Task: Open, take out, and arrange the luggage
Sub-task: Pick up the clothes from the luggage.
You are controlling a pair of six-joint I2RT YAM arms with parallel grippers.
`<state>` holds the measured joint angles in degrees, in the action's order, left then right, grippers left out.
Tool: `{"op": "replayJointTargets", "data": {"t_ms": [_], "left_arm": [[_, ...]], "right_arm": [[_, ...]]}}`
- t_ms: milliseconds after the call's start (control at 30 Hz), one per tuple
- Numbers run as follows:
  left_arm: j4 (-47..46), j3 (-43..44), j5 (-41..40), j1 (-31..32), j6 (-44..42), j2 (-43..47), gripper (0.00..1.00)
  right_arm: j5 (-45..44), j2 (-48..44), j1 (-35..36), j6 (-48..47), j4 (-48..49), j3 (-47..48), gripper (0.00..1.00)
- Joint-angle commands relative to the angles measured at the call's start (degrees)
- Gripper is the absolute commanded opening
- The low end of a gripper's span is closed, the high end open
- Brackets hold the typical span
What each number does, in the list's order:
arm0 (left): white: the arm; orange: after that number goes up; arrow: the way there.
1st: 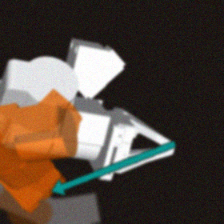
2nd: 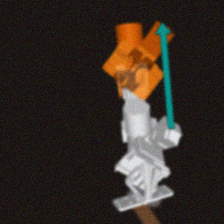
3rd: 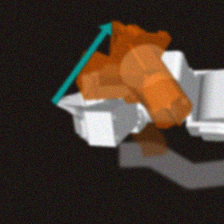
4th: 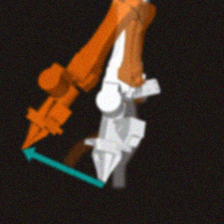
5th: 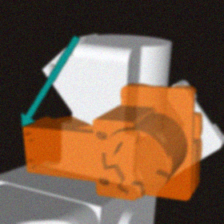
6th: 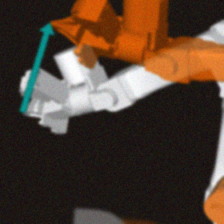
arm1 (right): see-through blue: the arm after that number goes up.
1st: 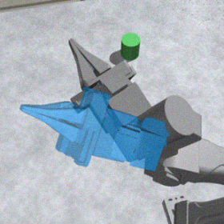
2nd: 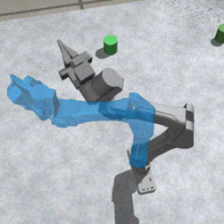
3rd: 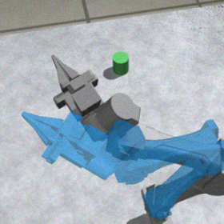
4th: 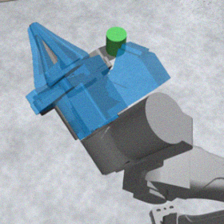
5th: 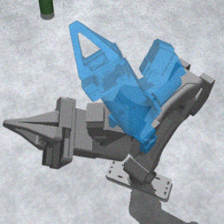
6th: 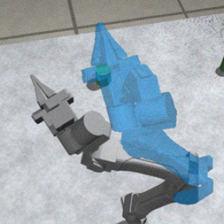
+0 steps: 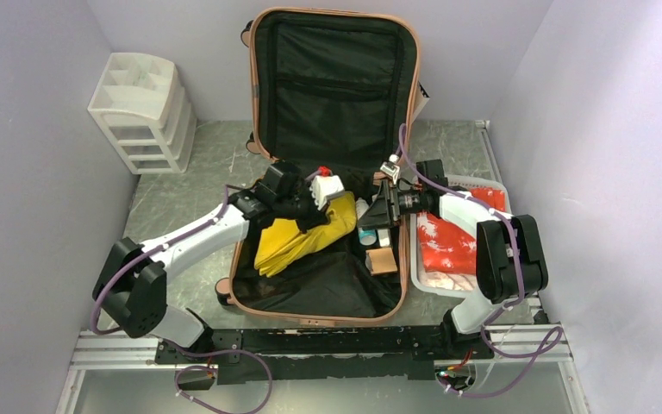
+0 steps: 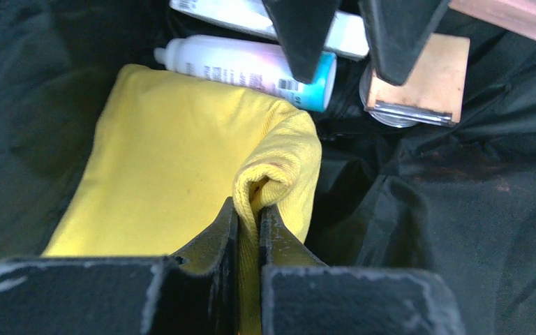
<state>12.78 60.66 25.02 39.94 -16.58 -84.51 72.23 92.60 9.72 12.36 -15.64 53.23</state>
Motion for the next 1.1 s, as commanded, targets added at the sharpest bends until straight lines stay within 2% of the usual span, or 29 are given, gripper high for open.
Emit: {"op": "replayJointTargets", "data": {"t_ms": [0,167,300,433,533,767,1067], "left_arm": [[-4.07,3.41,0.80,-3.86,0.97,3.77,0.05],[-5.58,3.00,3.22,-5.92,3.12,4.57,0.05],[-6.07,2.60,5.80,-7.12,4.19,5.13,0.05],[-6.68,1.84,8.53,-7.88,4.84,5.71,0.05],[-7.01,1.37,10.98,-8.28,5.13,5.72,0.05],[-8.00,0.47,16.28,-8.44,5.41,5.01,0.05],[-8.83,-1.13,20.93,-8.44,5.30,4.89,0.07]], "right_arm": [[4.34,-1.21,0.64,8.93,8.68,-1.43,1.00],[3.03,-2.89,3.70,20.65,18.89,-5.98,1.00],[0.01,-2.33,6.08,24.89,19.21,-6.13,1.00],[-3.56,1.88,6.87,24.95,11.84,-1.08,1.00],[-3.15,5.23,7.30,25.98,10.28,2.31,1.00],[-3.91,10.22,7.46,28.19,12.46,6.07,1.00],[-2.88,9.22,6.64,33.32,19.75,4.70,1.00]]}}
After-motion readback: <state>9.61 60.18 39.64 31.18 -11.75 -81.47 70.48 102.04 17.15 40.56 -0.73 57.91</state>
